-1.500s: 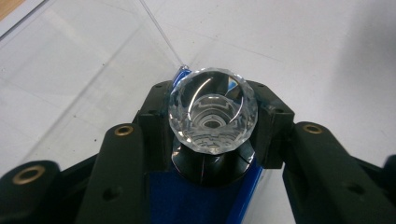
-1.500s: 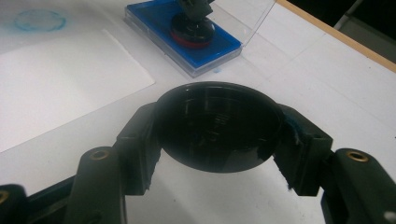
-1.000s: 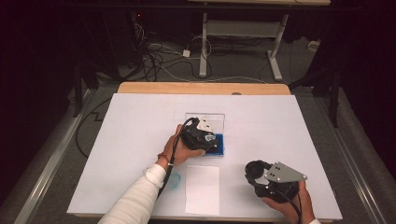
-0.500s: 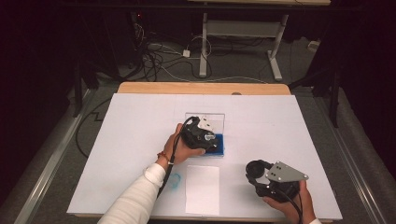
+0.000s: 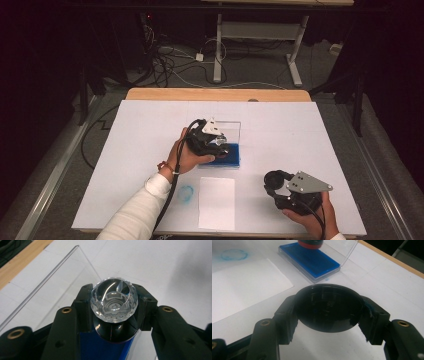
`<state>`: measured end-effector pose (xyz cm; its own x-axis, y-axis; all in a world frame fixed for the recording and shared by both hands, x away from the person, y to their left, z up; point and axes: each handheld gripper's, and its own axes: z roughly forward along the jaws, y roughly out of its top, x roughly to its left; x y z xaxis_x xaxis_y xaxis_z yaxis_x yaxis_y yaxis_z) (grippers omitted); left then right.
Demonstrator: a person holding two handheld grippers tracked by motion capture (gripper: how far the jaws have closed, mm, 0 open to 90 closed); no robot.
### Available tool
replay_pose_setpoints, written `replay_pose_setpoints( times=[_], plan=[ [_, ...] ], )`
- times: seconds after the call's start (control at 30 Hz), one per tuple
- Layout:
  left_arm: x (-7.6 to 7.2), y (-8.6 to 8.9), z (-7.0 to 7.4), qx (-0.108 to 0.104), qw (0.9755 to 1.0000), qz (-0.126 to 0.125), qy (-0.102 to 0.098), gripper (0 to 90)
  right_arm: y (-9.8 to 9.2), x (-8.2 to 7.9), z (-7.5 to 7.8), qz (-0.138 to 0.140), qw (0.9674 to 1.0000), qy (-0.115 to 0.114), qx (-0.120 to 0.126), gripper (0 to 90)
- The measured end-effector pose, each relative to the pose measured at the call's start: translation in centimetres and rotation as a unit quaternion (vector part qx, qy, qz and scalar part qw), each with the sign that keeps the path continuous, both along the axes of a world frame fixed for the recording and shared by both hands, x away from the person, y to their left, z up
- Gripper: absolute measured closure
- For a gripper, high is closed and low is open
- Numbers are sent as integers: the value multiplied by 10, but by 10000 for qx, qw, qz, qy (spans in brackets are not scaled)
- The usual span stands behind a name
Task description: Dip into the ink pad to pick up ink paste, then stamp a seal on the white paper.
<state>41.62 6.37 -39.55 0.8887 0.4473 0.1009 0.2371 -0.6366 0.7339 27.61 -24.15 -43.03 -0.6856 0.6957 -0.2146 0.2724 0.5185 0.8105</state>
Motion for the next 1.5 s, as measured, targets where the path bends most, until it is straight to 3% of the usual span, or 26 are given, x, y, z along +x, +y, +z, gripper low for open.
replay_pose_setpoints(
  times=[0.23,0.57,1.03,1.5],
  plan=[
    [-15,12,13,-121,9997,-106,-190,546,-3,1,0,5,10000,6,55,385],
    [-39,27,18,-197,9986,-293,-397,546,-2,0,2,-60,10000,-23,42,385],
    [-55,48,16,-264,9982,-262,-474,546,1,-1,0,-63,10000,-15,-28,385],
    [-73,51,23,-334,9966,-532,-531,546,2,-3,1,4,9999,-66,-89,386]
  ],
)
